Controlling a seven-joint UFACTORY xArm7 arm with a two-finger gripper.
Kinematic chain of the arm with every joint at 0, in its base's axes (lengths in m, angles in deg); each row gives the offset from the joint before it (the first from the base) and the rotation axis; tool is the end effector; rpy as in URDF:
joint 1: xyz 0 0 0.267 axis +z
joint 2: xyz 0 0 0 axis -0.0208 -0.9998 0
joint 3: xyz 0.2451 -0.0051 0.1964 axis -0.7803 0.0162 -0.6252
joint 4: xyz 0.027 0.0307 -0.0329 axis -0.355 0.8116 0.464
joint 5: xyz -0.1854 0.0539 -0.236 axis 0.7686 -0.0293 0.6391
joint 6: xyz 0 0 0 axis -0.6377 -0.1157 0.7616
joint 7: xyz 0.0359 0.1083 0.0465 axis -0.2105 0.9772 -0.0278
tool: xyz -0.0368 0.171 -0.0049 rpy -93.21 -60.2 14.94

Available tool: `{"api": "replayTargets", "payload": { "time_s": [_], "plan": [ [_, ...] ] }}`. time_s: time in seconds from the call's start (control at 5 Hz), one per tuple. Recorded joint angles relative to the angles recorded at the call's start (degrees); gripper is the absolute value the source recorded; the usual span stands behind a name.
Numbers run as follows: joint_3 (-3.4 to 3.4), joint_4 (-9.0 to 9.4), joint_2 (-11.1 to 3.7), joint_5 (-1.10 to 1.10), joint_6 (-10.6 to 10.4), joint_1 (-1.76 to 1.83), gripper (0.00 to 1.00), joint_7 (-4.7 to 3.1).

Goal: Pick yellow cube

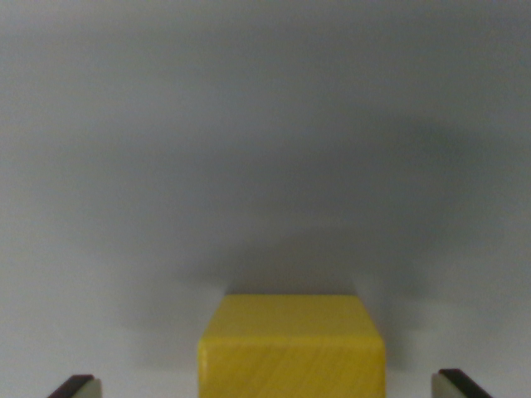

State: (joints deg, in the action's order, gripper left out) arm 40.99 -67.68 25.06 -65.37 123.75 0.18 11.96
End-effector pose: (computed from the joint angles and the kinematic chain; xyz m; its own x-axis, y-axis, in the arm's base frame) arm 0.5034 -0.0398 0.0865 0.9988 -0.0059 -0.0485 -0.0071 -0.9997 -0.0247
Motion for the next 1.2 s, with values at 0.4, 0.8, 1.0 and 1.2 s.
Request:
{"api": "replayTargets", "payload": {
  "time_s": [0.4,0.8,1.0,1.2],
  "plan": [
    [0.06,0.61,-0.78,-0.16,-1.21,-0.09,0.00,-0.27],
    [0.10,1.04,-1.34,-0.27,-2.06,-0.15,0.00,-0.46],
    [0.12,1.28,-1.64,-0.34,-2.52,-0.19,0.00,-0.56],
    [0.12,1.28,-1.64,-0.34,-2.52,-0.19,0.00,-0.56]
  ]
}}
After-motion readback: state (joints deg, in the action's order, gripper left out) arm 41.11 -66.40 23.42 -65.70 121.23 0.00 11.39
